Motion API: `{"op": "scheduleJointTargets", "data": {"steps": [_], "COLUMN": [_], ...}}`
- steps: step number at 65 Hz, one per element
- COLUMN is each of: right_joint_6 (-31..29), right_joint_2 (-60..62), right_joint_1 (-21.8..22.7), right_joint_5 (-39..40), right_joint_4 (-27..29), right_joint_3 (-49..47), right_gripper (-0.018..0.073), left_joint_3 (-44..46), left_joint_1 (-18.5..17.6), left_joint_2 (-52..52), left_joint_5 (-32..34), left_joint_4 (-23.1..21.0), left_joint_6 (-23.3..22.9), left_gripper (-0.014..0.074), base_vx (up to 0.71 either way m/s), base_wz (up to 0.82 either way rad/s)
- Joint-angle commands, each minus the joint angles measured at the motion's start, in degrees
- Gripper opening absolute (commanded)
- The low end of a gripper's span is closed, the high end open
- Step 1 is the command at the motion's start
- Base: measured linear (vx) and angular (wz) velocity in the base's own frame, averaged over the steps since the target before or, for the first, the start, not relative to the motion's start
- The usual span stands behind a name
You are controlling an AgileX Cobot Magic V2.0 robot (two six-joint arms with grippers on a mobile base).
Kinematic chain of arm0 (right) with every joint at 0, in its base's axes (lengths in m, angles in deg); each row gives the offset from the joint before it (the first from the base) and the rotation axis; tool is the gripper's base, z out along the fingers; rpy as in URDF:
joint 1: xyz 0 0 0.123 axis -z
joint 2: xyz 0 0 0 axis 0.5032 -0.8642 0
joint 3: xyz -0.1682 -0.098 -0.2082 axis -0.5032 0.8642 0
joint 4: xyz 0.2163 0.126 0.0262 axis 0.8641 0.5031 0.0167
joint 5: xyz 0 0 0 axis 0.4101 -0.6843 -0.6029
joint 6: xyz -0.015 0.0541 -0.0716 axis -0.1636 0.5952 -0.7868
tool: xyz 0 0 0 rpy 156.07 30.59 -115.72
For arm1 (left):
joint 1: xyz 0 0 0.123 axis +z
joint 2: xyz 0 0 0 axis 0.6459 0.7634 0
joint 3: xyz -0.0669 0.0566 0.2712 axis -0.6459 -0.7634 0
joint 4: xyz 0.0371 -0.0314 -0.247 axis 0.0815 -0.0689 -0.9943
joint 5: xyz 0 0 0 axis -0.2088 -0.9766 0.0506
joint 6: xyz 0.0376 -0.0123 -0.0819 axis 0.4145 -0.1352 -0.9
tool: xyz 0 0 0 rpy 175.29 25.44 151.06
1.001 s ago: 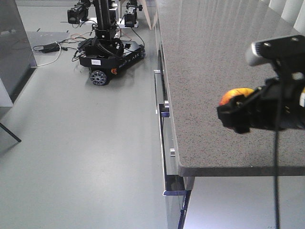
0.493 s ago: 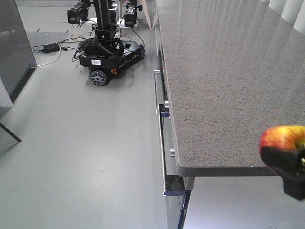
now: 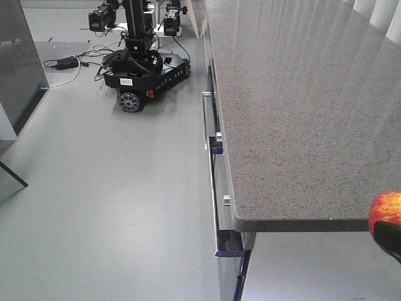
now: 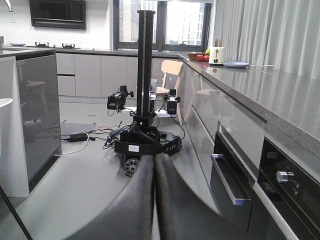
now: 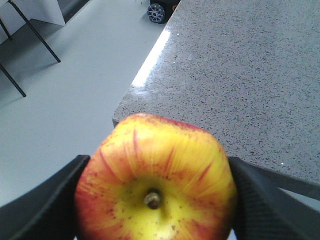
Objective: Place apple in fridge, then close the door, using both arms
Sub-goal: 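Pull the held apple back off the counter toward the robot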
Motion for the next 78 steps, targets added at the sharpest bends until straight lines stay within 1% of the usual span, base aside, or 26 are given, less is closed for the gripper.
{"op": "scheduleJointTargets", "data": {"steps": [1,27,31,34,39,43,44,47,53,55,60,70,78], "right_joint_6": [-0.52,-0.52,-0.05,-0.24,-4.73,-12.64,-15.23,-20.21,-26.15,-27.59,-28.38,-28.38,-28.38], "right_joint_2": [-0.13,-0.13,-0.13,-0.13,-0.13,0.21,0.33,0.89,2.66,3.45,5.37,7.42,7.54], "right_joint_1": [0.11,0.11,0.11,0.11,0.11,0.11,0.11,0.11,0.11,0.11,0.24,0.24,0.24], "right_joint_5": [3.8,3.07,2.48,1.47,0.62,-0.9,-1.2,-1.92,-1.93,-1.93,-1.87,-2.71,-3.58], "right_joint_4": [-0.87,-0.87,-0.09,1.86,6.09,12.09,14.35,19.38,26.93,28.53,29.23,27.32,27.71], "right_joint_3": [-1.49,-1.49,-1.49,-1.49,-1.49,-1.49,-1.49,-1.49,-1.49,-1.49,-1.49,-1.49,-1.49], "right_gripper": [0.0319,0.0319,0.0319,0.0319,0.0319,0.0319,0.0319,0.0319,0.0319,0.0319,0.0319,0.0319,0.0319], "left_joint_3": [-1.66,-1.66,-1.66,-1.66,-1.66,-1.66,-1.66,-1.66,-1.66,-1.66,-1.66,-1.66,-1.66], "left_joint_1": [-0.02,-0.02,-0.02,-0.02,-0.02,-0.02,-0.02,-0.02,-0.02,-0.02,-0.02,-0.02,-0.02], "left_joint_2": [-0.92,-0.92,-0.92,-0.92,-0.92,-0.92,-0.92,-0.92,-0.92,-0.92,-0.92,-0.92,-0.92], "left_joint_5": [4.22,4.22,4.22,4.22,4.22,4.22,4.22,4.22,4.22,4.22,4.22,4.22,4.22], "left_joint_4": [-0.4,-0.4,-0.4,-0.4,-0.4,-0.4,-0.4,-0.4,-0.4,-0.4,-0.4,-0.4,-0.4], "left_joint_6": [-0.04,-0.04,-0.04,-0.04,-0.04,-0.04,-0.04,-0.04,-0.04,-0.04,-0.04,-0.04,-0.04], "left_gripper": [-0.0006,-0.0006,-0.0006,-0.0006,-0.0006,-0.0006,-0.0006,-0.0006,-0.0006,-0.0006,-0.0006,-0.0006,-0.0006], "base_vx": [0.0,0.0,0.0,0.0,0.0,0.0,0.0,0.0,0.0,0.0,0.0,0.0,0.0], "base_wz": [0.0,0.0,0.0,0.0,0.0,0.0,0.0,0.0,0.0,0.0,0.0,0.0,0.0]}}
